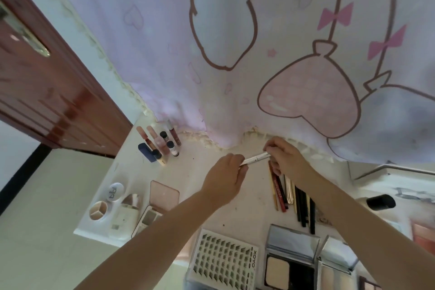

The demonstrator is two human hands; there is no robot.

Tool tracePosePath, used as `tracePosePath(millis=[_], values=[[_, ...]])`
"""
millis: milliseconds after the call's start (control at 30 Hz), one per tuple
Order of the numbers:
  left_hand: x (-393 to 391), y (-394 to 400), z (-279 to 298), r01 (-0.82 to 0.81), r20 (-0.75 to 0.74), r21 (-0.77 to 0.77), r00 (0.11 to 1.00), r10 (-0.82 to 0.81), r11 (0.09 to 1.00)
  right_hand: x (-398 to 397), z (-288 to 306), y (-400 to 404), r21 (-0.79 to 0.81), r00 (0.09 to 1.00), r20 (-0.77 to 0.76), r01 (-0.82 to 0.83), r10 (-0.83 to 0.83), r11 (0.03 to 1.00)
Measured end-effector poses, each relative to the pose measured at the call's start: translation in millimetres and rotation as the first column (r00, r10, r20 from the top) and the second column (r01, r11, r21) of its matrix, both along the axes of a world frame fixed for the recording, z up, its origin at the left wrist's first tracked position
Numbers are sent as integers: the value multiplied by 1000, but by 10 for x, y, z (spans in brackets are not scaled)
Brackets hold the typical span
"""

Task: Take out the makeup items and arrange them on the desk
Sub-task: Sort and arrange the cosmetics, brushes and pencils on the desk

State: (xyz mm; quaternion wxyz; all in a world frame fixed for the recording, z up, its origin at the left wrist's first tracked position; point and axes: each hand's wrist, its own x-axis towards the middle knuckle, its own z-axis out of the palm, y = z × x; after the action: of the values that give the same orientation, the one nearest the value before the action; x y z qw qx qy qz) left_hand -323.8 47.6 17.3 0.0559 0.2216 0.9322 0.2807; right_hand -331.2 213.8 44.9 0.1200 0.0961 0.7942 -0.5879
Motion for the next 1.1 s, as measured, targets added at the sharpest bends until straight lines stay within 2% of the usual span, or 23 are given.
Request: tracePosePath(millis=[67, 133, 167, 233, 333, 433, 500, 533, 567, 600, 667, 733, 800, 867, 1000, 1067, 1100], values=[[-57, 19, 134, 36, -37, -66, 999, -38, 997, -43, 118, -81, 60, 990, -50, 134, -132, 989], [-161, -2, 308, 59, -102, -165, 992, -76, 985, -82, 293, -132, 136, 977, -98, 203, -191, 970], [-225, -23, 421, 74, -147, -221, 983, -109, 973, -99, 393, -154, 131, 971, -109, 227, -213, 965], [-358, -99, 677, 110, -220, -295, 959, -180, 949, -120, 616, -227, 23, 956, -112, 276, -272, 961], [-493, -255, 1075, 191, -215, -260, 944, -249, 947, -140, 956, -384, 13, 916, -255, 324, -310, 946], [-510, -434, 1350, 315, -62, -99, 945, -322, 944, -105, 1180, -562, 55, 854, -441, 335, -278, 941], [-520, -574, 1474, 325, 172, 124, 924, -343, 938, -42, 1267, -667, 85, 812, -535, 326, -232, 942], [-517, -643, 1536, 290, 313, 240, 880, -357, 926, -14, 1302, -713, 107, 797, -571, 312, -198, 944], [-526, -710, 1579, 281, 393, 283, 838, -378, 917, 11, 1334, -756, 127, 790, -591, 291, -163, 948], [-548, -765, 1610, 313, 381, 251, 838, -391, 916, 21, 1357, -786, 144, 794, -593, 269, -134, 952], [-619, -848, 1634, 409, 139, -4, 904, -405, 912, 23, 1386, -841, 196, 847, -525, 215, -83, 957], [-687, -901, 1619, 397, -101, -265, 895, -435, 879, 15, 1369, -893, 283, 938, -345, 128, -24, 950], [-738, -956, 1563, 333, -242, -374, 866, -438, 866, 19, 1321, -974, 281, 985, -169, 57, -9, 958], [-753, -1011, 1501, 304, -322, -400, 837, -443, 865, 38, 1267, -1065, 206, 988, -134, 102, -76, 973], [-796, -1072, 1412, 297, -357, -351, 834, -420, 888, 97, 1197, -1174, 176, 894, -414, 262, -170, 949], [-824, -1094, 1394, 307, -337, -326, 846, -413, 894, 107, 1147, -1170, 86, 867, -464, 249, -183, 965], [-832, -1105, 1394, 313, -329, -331, 846, -420, 890, 107, 1141, -1178, 39, 881, -435, 224, -185, 974]])
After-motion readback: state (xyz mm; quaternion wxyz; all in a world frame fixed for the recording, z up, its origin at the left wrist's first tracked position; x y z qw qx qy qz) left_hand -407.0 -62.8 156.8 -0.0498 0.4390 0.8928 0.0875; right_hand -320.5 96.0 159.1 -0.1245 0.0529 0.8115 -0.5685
